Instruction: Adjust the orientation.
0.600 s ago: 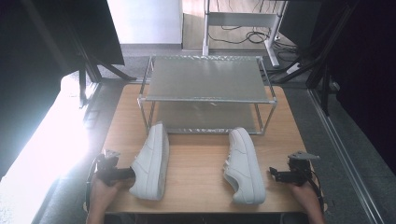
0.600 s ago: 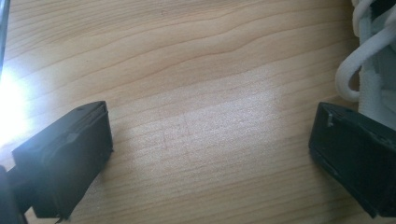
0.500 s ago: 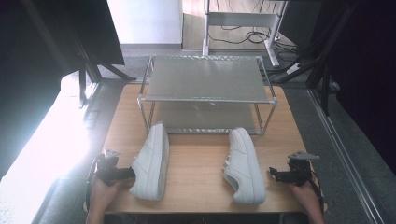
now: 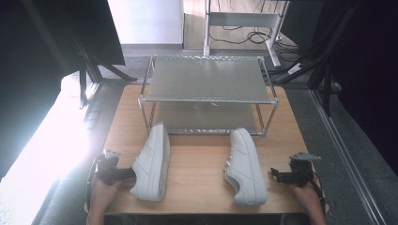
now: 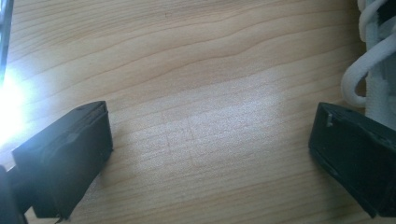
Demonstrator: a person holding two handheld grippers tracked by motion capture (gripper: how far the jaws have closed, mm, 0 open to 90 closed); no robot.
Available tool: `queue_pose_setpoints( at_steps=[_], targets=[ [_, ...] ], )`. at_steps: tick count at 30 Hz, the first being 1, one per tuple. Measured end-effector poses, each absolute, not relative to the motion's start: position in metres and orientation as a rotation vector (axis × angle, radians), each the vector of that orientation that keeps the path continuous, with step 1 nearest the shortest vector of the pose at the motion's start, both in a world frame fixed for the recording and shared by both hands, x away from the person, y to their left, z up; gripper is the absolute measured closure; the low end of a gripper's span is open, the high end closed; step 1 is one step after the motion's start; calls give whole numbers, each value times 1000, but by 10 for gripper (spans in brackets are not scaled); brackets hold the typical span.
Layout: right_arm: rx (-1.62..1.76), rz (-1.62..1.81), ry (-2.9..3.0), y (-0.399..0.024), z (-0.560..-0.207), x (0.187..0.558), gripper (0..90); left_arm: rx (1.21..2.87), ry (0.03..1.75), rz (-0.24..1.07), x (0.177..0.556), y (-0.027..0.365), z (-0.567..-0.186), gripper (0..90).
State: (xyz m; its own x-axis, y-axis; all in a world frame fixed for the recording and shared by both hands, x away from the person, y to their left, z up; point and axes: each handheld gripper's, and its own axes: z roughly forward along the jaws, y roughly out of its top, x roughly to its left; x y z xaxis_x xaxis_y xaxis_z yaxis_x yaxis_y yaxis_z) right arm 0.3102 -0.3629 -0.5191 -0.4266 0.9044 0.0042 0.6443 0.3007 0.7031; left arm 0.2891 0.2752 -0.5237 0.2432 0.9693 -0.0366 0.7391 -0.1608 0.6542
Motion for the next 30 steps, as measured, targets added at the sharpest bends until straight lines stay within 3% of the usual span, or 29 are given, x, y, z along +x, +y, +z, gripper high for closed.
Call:
queue_pose_setpoints(
  at_steps=[30],
  targets=[
    [1419, 963, 2166, -368, -518, 310, 18, 1798, 1509, 417, 265, 297, -504, 0]
  ],
)
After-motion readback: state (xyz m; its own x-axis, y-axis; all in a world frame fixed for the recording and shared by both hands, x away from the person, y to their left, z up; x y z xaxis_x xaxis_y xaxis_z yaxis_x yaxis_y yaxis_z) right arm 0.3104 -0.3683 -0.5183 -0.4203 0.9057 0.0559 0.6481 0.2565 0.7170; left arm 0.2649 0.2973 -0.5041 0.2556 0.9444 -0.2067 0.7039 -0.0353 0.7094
